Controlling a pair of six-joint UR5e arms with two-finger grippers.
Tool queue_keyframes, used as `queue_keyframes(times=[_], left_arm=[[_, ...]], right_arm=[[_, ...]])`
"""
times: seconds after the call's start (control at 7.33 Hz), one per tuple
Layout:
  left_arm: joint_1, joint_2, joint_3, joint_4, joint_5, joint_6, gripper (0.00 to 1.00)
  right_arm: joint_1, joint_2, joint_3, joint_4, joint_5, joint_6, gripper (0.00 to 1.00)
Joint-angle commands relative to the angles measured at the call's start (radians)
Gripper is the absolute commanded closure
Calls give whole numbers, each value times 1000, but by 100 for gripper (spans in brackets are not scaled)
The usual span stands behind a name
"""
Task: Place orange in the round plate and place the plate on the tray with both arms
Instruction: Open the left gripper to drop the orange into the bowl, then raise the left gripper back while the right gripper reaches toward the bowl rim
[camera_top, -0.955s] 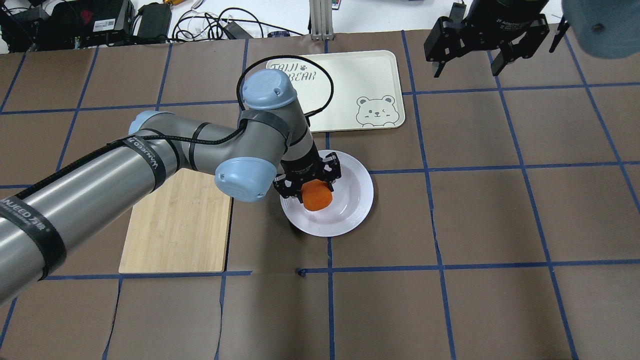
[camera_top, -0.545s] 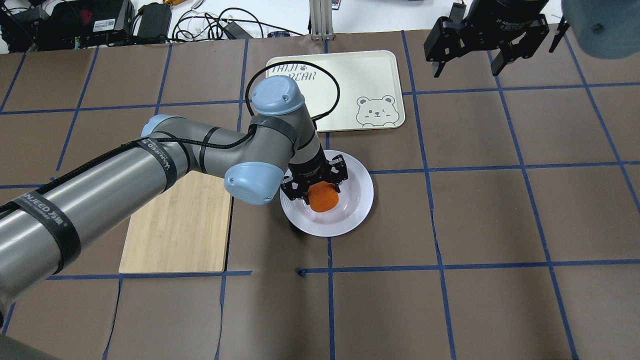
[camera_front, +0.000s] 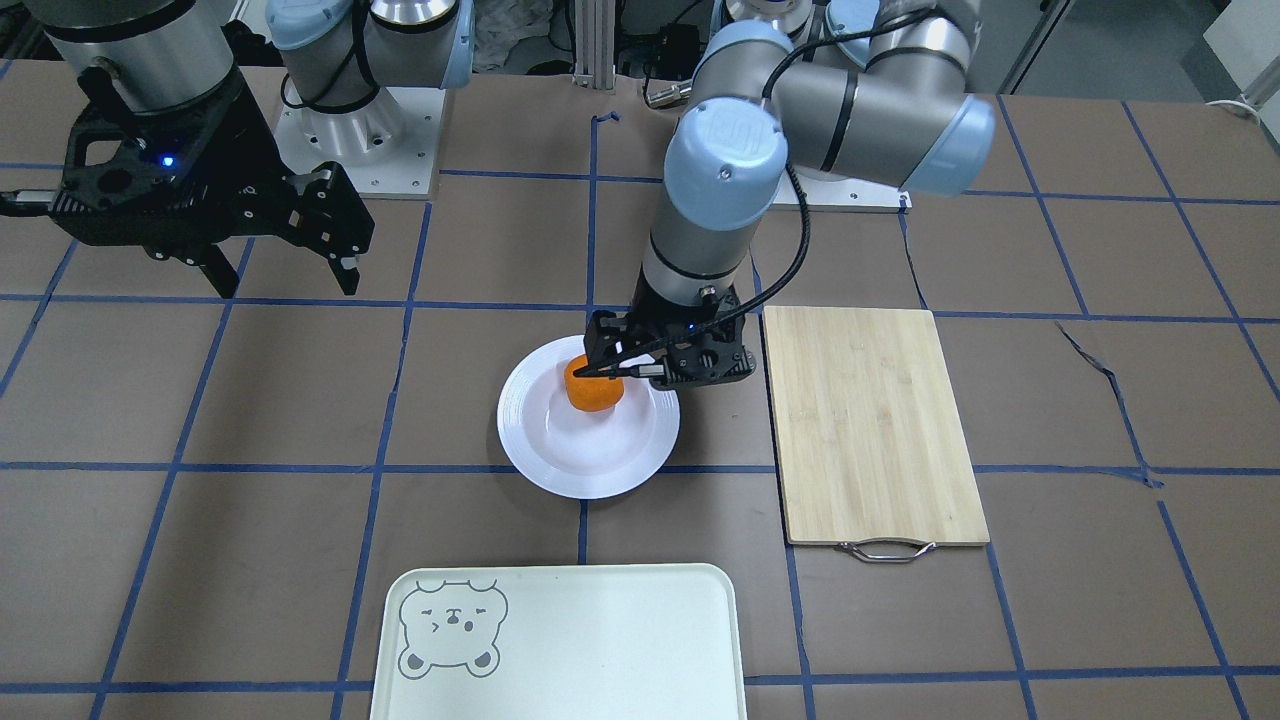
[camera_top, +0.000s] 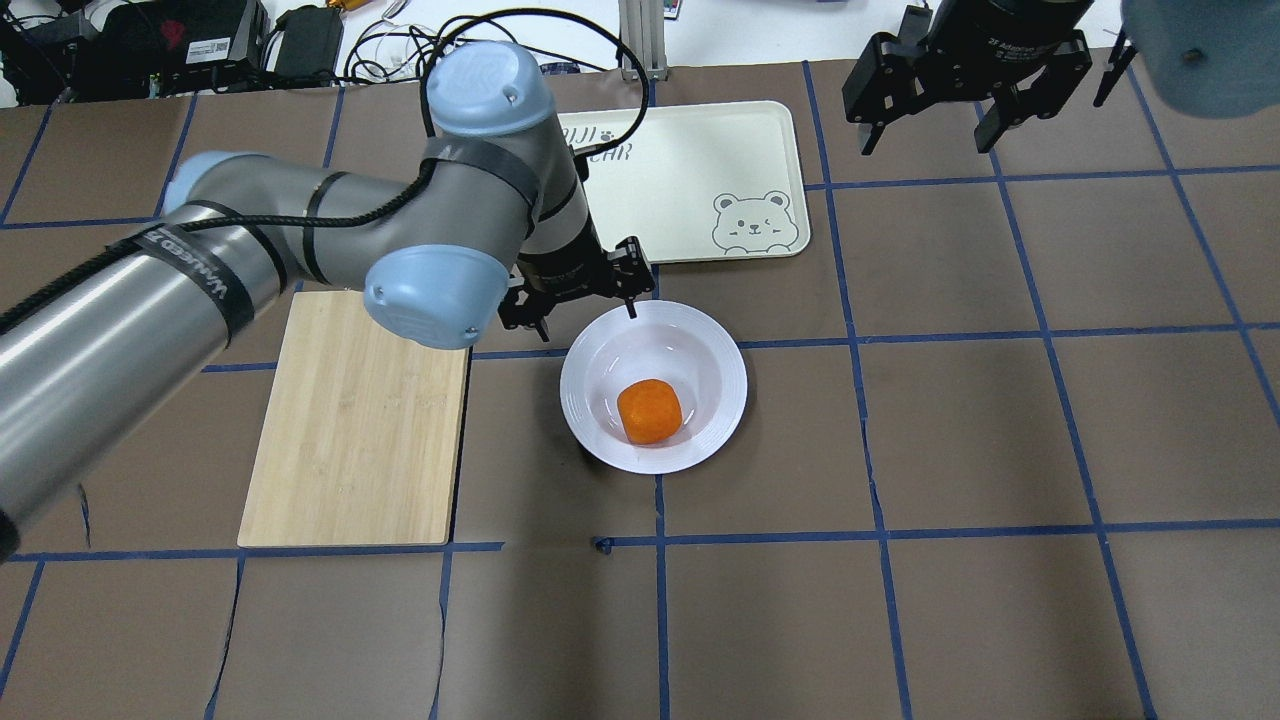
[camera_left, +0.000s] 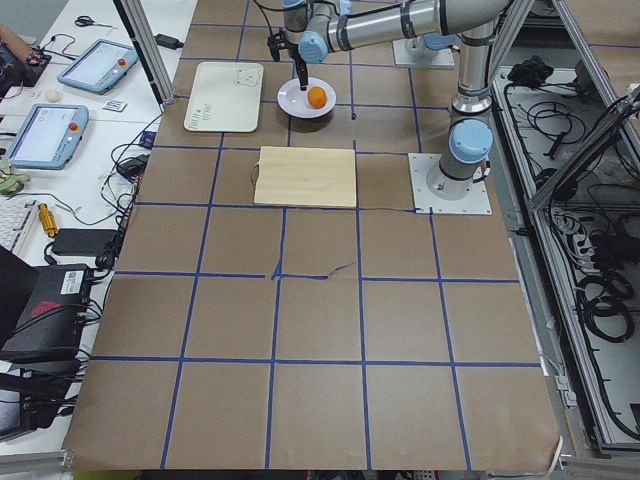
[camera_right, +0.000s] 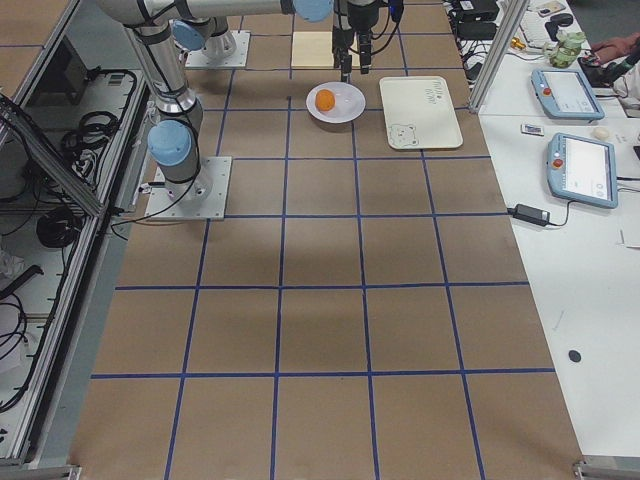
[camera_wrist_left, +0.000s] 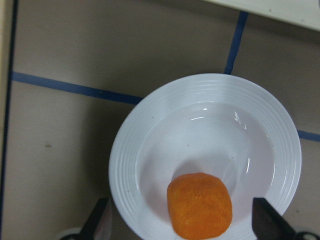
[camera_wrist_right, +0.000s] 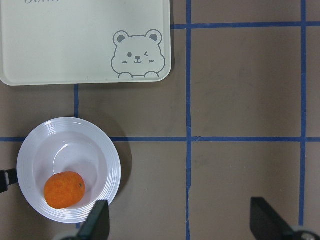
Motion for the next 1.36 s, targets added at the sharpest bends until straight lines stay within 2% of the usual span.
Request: queue_keyframes(times=[0.0,0.14,0.27,0.41,0.55,0.68,0.82,0.95,1.09,1.23], left_arm=[[43,109,158,-297,30,49,0],[41,147,167,-312,32,112,0],[43,175,167,-294,29,210,0],[66,181,161,-216,47,305,0],[142,181,152,-167,59,401,0],[188,196,151,-166,64,500,0],[208,219,150,-175,79,516,0],[213,224,145,-177,81,516,0],[213,227,145,-180,80,516,0],[213,232,144,-183,78,516,0]], right_arm=[[-24,17,15,-2,93,0,2],[-46,24,82,-19,226,-8,2],[-58,26,156,-119,271,0,1],[-60,29,263,-251,275,2,1],[-63,29,401,-424,314,2,1],[-64,29,528,-578,397,2,0],[-64,59,601,-676,436,2,0],[-60,125,620,-787,437,3,1],[-57,195,632,-847,468,5,1],[-58,245,667,-901,552,11,1]])
